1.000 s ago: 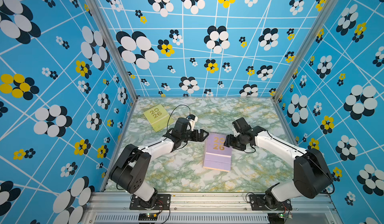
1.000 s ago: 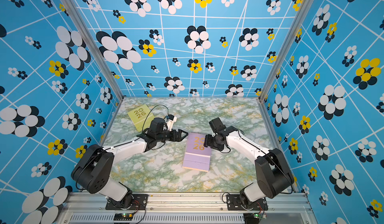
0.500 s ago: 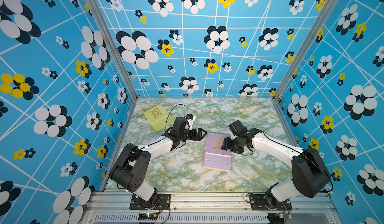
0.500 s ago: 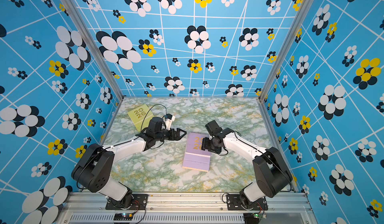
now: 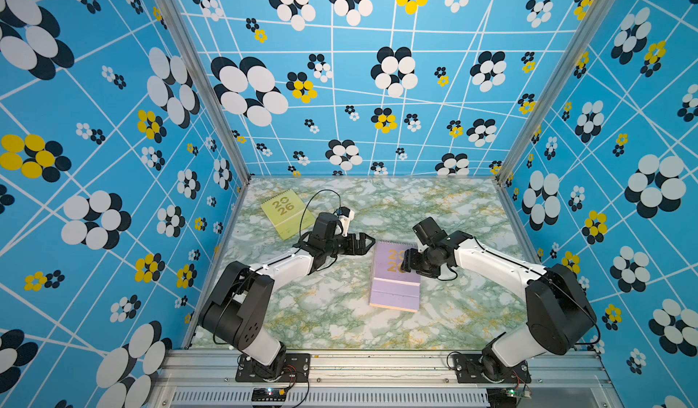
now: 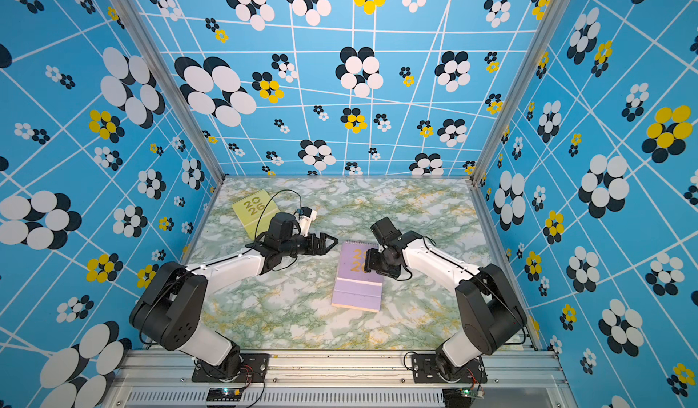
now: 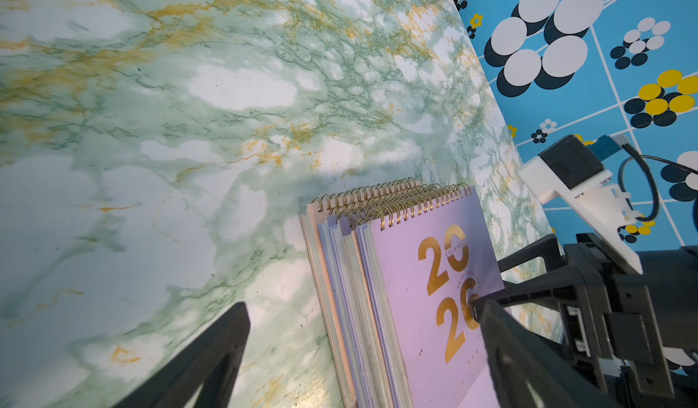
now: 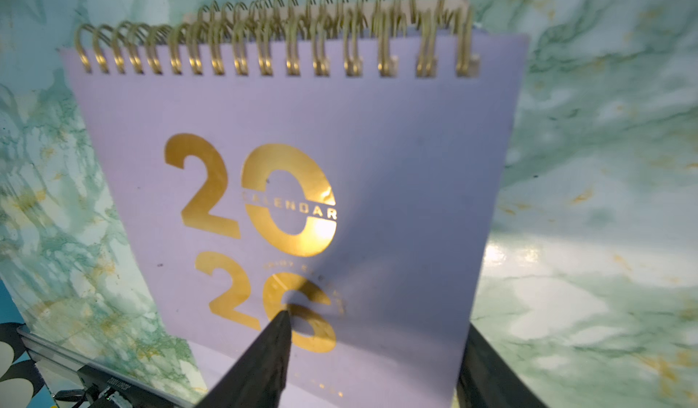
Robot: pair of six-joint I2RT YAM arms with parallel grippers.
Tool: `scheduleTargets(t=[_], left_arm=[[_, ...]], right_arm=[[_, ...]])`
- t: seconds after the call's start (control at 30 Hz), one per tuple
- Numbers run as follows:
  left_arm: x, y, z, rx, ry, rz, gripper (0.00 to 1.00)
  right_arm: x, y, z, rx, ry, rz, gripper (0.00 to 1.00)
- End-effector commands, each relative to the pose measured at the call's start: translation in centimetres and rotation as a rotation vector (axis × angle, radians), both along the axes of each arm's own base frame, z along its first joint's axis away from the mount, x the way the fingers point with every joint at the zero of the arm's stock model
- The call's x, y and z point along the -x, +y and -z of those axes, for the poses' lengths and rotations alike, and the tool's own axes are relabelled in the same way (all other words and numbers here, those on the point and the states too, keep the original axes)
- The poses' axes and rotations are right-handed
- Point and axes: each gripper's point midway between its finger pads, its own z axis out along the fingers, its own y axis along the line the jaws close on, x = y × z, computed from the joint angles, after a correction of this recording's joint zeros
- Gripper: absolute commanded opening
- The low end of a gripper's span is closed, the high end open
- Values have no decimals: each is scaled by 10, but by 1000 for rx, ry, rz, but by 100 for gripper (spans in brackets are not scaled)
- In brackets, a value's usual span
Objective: Stack the calendars
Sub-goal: Adjust the calendar at the calendar, then move the calendar to the center of the board.
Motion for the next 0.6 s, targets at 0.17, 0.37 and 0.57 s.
scheduleTargets(t=[0.17,0.37,0.57], left_arm=[[-31,43,-26,-45,-72,-114,99],[-64,116,-55,-136,-133,-323,100],[-93,189,-56,-239,-71,-522,100]], right_arm=[[-12,-21,-20,68,-59,23,68],[-67,-20,-77,54,-233,8,68],[-129,45,-110,-60,-318,-104,68]])
